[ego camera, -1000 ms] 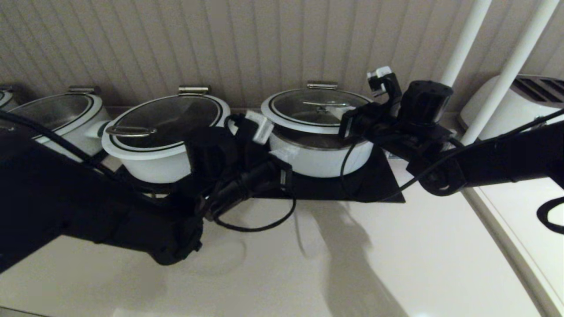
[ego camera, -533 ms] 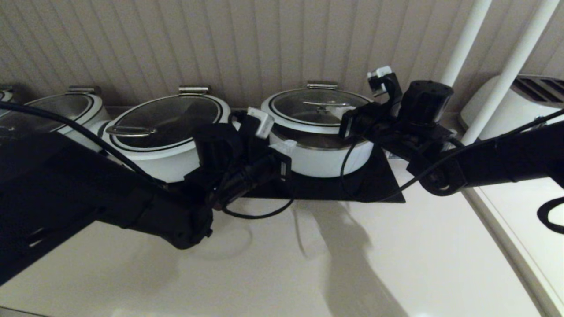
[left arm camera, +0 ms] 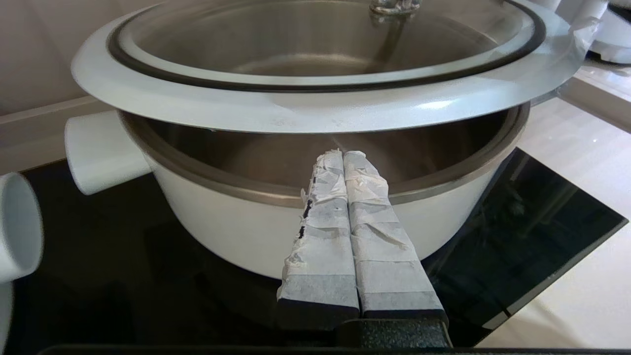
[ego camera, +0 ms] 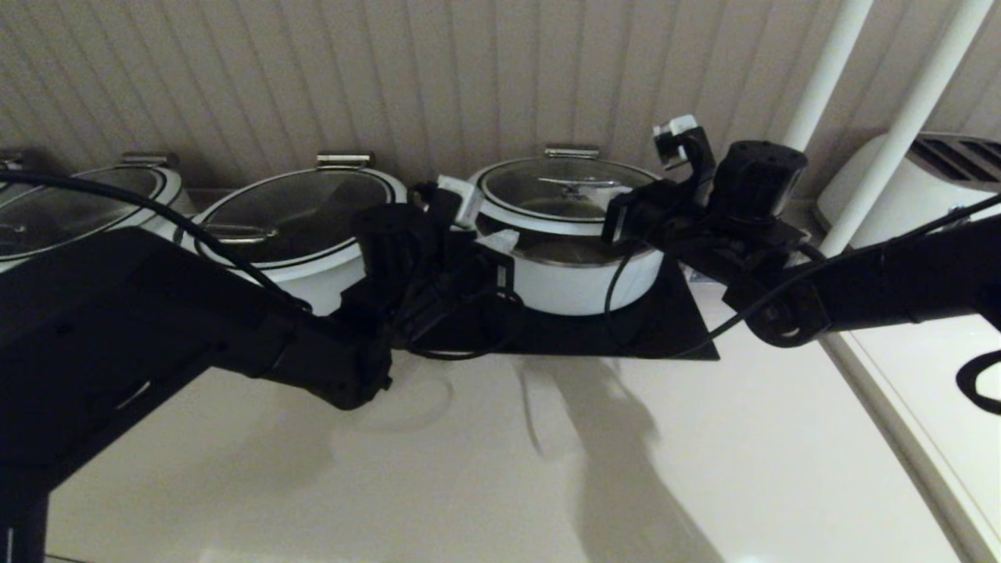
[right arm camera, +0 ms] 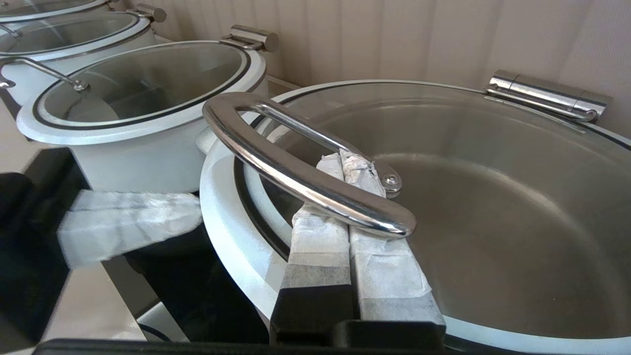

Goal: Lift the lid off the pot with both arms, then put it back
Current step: Hold the pot lid with the left arm

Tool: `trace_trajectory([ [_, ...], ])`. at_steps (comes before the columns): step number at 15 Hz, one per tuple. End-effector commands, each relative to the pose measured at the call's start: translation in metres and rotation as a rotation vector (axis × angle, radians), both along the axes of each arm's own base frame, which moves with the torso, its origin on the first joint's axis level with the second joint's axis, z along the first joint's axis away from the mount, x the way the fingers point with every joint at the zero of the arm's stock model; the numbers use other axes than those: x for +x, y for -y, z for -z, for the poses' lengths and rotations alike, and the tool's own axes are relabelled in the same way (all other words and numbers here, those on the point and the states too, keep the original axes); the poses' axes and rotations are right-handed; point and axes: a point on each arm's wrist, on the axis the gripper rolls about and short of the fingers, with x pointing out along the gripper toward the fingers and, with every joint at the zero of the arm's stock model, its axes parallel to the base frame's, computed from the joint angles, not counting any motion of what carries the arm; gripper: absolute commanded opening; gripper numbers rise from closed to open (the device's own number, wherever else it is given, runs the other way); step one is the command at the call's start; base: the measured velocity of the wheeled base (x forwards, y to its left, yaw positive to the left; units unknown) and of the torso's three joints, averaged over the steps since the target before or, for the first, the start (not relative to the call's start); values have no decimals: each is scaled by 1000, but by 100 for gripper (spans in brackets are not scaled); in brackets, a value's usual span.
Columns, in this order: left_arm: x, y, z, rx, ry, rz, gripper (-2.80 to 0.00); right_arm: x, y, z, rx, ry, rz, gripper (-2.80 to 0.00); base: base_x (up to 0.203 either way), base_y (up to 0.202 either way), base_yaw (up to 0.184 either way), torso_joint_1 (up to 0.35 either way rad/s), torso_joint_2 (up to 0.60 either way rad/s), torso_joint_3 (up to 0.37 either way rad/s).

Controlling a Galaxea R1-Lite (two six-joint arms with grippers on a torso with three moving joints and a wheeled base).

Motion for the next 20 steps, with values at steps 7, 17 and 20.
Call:
trace_trajectory([
  [7,16,4,-8,-18,31,-12,-280,-2,1,-3,4,10,-3,-280,0,0,0,0,0,0],
  [17,35,0,-18,-30,56,-40,-280,-13,5,-7,0,1,-3,-280,0,0,0,0,0,0],
  [20,36,1,-17,-29,54,-40,-280,-20,9,-8,-4,-6,-3,-280,0,0,0,0,0,0],
])
